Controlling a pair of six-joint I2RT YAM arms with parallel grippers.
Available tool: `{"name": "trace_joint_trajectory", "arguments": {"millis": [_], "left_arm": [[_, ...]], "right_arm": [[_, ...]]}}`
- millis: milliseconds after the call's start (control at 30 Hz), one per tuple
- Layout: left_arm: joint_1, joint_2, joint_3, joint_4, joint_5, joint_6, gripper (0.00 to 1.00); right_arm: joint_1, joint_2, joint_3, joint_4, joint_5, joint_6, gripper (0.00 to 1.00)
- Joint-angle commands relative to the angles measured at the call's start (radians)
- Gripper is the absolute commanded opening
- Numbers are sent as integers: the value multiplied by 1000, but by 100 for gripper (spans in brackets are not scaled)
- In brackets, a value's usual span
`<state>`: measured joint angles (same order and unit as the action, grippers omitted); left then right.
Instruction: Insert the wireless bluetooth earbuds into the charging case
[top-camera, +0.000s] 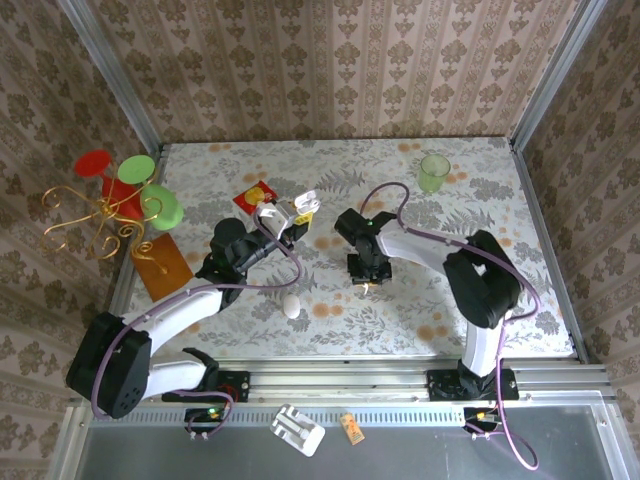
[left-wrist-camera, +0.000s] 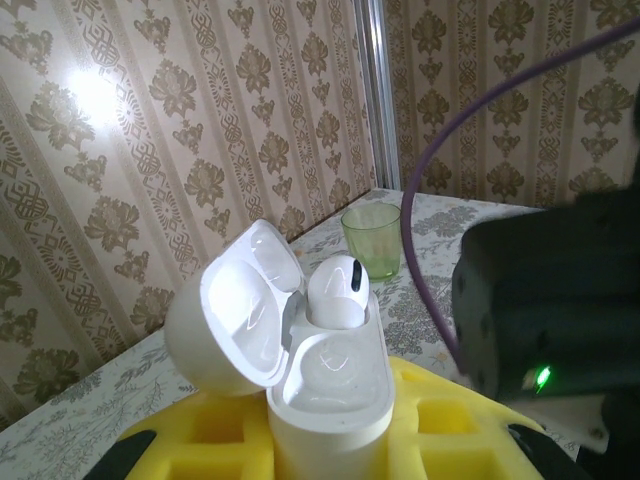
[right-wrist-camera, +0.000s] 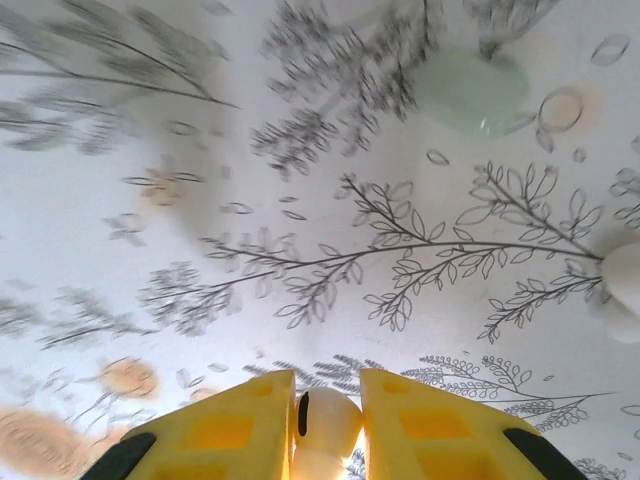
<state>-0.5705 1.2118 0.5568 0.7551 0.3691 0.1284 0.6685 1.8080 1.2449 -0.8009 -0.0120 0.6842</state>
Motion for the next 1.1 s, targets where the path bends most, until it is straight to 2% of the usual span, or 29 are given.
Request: {"name": "trace_joint_trajectory", "arguments": {"millis": [0, 300, 467, 600, 867, 1067], "left_arm": [[-3, 7, 22, 36, 10, -5, 0], [-4, 18, 26, 32, 39, -52, 0], [-15, 23, 9, 30, 59, -104, 0], [-17, 33, -4, 36, 119, -160, 0], [-47, 81, 29, 42, 196, -251, 0], [-74, 132, 54, 79, 217, -289, 0]], "right_arm": [[3, -114, -44, 92, 68, -68, 22], [14, -349, -86, 223, 209, -237, 22], [21, -463, -97, 343, 220, -325, 20], [32, -526, -98, 446, 197, -387, 20], [65, -546, -62, 563, 147, -460, 21], [93, -504, -22, 623, 123, -471, 21]]}}
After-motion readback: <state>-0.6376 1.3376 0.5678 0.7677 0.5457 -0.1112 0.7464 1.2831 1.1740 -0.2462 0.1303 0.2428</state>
